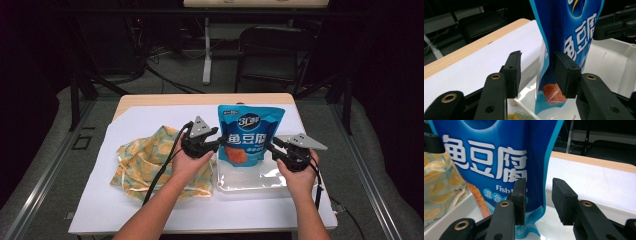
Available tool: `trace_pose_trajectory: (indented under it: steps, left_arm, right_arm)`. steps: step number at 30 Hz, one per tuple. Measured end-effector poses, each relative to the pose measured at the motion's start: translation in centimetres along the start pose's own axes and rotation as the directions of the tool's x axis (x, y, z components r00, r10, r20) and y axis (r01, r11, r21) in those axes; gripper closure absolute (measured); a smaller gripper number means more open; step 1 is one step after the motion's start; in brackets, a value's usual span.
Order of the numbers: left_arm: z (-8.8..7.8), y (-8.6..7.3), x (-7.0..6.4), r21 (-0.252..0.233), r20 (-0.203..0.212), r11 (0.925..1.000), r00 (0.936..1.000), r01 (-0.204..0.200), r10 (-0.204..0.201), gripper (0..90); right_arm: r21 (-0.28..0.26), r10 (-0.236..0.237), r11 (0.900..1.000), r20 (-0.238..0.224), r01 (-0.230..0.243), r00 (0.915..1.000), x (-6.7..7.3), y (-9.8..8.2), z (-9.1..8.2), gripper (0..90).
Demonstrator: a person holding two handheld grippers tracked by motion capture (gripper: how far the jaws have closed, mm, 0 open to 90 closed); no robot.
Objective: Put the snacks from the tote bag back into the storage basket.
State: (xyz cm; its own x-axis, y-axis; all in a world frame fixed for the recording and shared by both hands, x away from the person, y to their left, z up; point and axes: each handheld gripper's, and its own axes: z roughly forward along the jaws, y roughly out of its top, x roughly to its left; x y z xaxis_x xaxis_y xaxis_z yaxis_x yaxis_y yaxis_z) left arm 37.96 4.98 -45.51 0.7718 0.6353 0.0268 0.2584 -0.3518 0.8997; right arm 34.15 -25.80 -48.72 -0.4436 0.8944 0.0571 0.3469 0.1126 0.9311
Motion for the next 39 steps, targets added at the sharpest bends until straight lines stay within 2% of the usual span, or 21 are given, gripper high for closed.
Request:
trace_pose_trajectory:
  steps: [13, 32, 39]
  left_arm:
    - [-0.9, 0.3, -0.3, -0.013, 0.016, 0.9999, 0.9999, 0.0, 0.0, 56.5]
    - [-2.2, 0.7, -0.2, -0.016, 0.004, 0.9999, 1.0, 0.002, -0.002, 56.2]
    - [-3.3, 0.9, 0.1, -0.03, -0.004, 0.9995, 0.9999, 0.01, -0.011, 56.2]
  right_arm:
    - [-0.003, -0.013, 1.0, 0.005, 0.013, 0.9999, 0.3, 0.3, -1.7, 61.6]
    - [-0.01, -0.023, 1.0, -0.012, 0.023, 0.9997, 1.2, 0.8, -3.2, 58.5]
    - [-0.016, -0.029, 0.999, -0.027, 0.029, 0.9992, 1.7, 1.1, -3.6, 59.1]
